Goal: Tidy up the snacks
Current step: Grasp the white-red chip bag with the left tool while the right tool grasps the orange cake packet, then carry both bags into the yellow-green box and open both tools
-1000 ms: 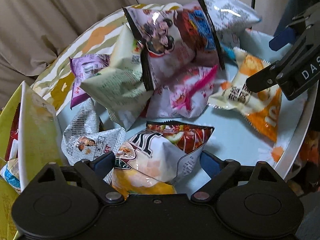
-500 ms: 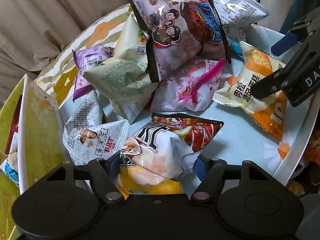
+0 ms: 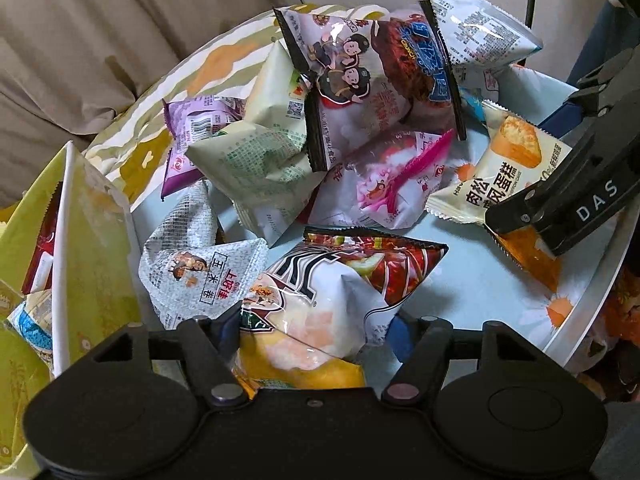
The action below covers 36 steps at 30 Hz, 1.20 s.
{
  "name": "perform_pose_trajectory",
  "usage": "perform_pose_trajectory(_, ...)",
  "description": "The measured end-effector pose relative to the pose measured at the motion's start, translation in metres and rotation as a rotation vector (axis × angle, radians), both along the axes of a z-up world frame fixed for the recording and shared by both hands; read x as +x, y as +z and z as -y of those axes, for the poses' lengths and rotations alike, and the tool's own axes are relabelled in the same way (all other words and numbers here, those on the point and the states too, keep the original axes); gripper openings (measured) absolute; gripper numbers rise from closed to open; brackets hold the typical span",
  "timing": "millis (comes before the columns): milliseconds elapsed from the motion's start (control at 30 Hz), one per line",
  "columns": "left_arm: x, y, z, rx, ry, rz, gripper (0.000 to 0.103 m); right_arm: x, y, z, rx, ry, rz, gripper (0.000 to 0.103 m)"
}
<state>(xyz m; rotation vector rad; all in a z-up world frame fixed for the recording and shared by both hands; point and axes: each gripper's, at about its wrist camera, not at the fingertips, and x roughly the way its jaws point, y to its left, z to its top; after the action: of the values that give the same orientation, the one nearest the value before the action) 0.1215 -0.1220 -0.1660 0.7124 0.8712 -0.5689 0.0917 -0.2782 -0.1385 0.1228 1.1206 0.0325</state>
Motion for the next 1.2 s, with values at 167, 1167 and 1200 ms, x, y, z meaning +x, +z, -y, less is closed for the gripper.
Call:
perform_pose_trajectory(167,-0.005,0.002,0.001,-0.007,0.015,0.006,0.073,-0.005,0.002,0.000,-0.008,0.020,0.012,0.103)
perform_pose_trajectory(1167,-0.050,0.109,-0.042,-0.110,0.268,0.250,0.073,-0.022,0.108,-0.025,0.067,0.112,0.231,0.088)
perform_pose_trajectory(1200,-0.050,0.115,-0.048,-0.116,0.288,0.262,0.073,-0.020,0.115,-0.029,0.072,0.126,0.247,0.088)
